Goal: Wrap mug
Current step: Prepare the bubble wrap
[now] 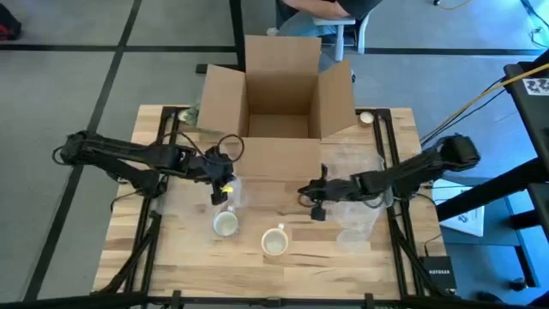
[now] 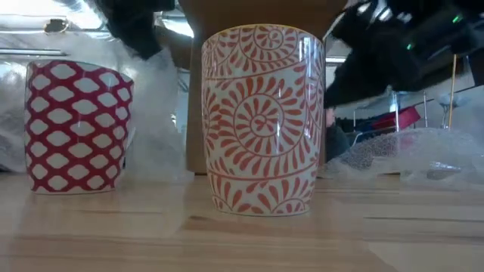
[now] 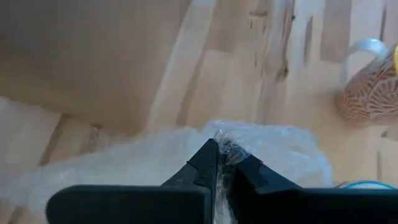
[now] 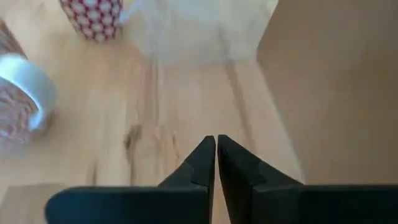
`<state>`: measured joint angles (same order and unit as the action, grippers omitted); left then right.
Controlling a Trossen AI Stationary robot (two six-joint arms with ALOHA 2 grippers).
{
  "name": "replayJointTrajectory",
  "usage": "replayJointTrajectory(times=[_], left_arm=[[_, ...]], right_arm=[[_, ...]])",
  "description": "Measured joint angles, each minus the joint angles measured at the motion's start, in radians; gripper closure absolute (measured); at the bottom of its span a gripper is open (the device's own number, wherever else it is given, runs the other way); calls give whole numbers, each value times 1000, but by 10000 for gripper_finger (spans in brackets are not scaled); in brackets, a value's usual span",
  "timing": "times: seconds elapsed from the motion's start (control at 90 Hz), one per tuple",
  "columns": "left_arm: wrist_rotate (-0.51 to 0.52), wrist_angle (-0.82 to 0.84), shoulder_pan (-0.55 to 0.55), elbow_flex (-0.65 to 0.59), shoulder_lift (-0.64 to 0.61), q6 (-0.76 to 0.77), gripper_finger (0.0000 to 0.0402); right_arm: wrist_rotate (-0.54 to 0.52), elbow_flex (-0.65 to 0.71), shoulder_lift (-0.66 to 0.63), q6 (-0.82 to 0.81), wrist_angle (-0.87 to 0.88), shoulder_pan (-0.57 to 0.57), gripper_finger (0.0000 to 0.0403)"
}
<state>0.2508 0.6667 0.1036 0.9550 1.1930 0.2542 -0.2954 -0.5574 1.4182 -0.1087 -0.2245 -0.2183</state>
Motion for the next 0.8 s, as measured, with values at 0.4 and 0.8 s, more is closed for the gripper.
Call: replayJointTrajectory(times=[0.4, 0.8], left_arm=[[-11, -215, 0, 0, 213, -118, 401], [-99, -403, 8, 0, 370, -179, 401]], right_arm=[[61, -1, 88, -17, -130, 5, 398], [57, -2, 325, 12, -434, 12, 398]])
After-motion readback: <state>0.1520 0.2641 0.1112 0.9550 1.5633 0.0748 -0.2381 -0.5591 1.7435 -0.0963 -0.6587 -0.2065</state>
